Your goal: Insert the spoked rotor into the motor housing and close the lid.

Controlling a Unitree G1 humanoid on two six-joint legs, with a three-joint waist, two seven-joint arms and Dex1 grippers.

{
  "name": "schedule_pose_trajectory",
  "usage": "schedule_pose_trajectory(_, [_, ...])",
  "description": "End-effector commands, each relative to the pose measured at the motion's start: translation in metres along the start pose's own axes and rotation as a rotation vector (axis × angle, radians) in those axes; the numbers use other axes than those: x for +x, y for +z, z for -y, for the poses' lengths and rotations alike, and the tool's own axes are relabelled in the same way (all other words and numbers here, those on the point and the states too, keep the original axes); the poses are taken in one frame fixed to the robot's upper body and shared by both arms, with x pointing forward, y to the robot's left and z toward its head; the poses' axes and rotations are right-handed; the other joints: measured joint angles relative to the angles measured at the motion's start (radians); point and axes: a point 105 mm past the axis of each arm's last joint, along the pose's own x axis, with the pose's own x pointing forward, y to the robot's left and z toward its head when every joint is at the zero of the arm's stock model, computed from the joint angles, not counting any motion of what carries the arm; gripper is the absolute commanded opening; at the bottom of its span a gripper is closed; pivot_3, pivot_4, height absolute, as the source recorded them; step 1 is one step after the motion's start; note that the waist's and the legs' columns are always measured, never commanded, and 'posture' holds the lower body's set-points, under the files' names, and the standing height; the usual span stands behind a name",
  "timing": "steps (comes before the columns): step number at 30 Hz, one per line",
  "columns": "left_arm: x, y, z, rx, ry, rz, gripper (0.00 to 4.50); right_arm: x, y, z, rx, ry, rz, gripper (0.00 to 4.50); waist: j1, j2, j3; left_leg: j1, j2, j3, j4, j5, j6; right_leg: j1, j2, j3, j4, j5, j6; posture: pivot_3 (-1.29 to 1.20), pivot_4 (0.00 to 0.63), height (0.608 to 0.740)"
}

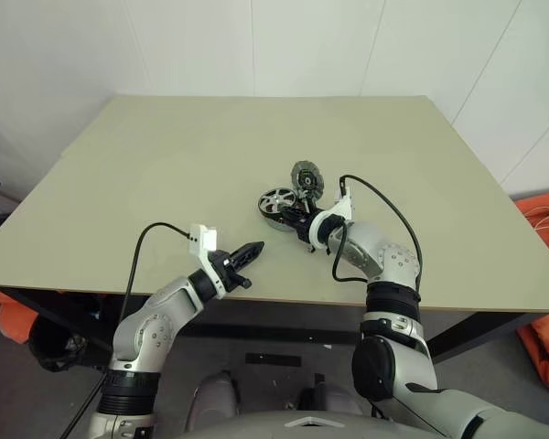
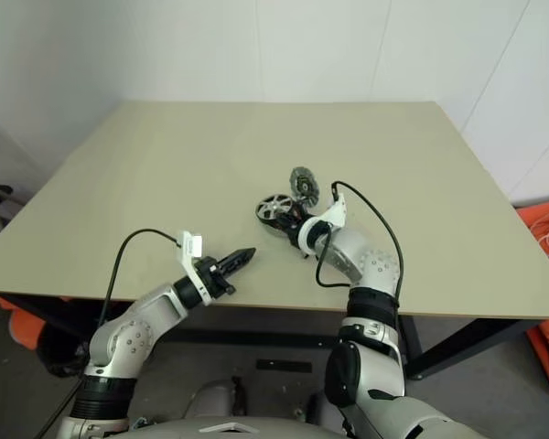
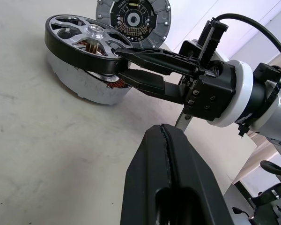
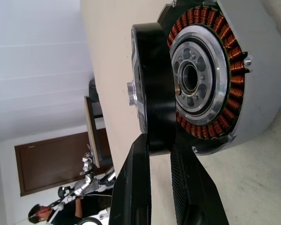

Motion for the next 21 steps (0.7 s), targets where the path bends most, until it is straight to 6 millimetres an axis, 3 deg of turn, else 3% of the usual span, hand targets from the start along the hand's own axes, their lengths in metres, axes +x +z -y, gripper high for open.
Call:
schedule_pose_trajectory(1, [0.002, 0.012, 0.007, 0.035, -0.034, 0.035, 0.00, 0.001, -0.002, -0.012, -0.014, 0.046, 0.001, 0.28, 0.000, 0.000, 0.000, 0.000, 0.000, 0.000, 0.000, 0.000, 0.000, 0.000, 0.000, 0.000, 0.000, 0.000, 0.000, 0.00, 0.000, 0.740])
schedule_pose_trajectory(5, [0.002, 0.012, 0.007, 0.034, -0.035, 0.035, 0.00, -0.001, -0.003, -0.016, -0.020, 0.075, -0.004, 0.28, 0.000, 0.000, 0.000, 0.000, 0.000, 0.000, 0.000, 0.000, 0.000, 0.000, 0.000, 0.000, 0.000, 0.000, 0.000, 0.00, 0.000, 0.740])
schedule_pose_trajectory(12, [0.002, 0.012, 0.007, 0.032, -0.037, 0.034, 0.00, -0.010, -0.002, -0.042, 0.004, 0.274, -0.009, 0.28, 0.000, 0.000, 0.000, 0.000, 0.000, 0.000, 0.000, 0.000, 0.000, 0.000, 0.000, 0.000, 0.000, 0.000, 0.000, 0.00, 0.000, 0.740])
schedule_pose_trajectory(21, [0.001, 0.012, 0.006, 0.031, -0.033, 0.033, 0.00, -0.012, 0.002, -0.019, 0.002, 0.212, 0.010, 0.28, 0.001, 0.000, 0.000, -0.001, 0.000, 0.000, 0.000, 0.000, 0.000, 0.000, 0.000, 0.000, 0.000, 0.000, 0.000, 0.00, 0.000, 0.740])
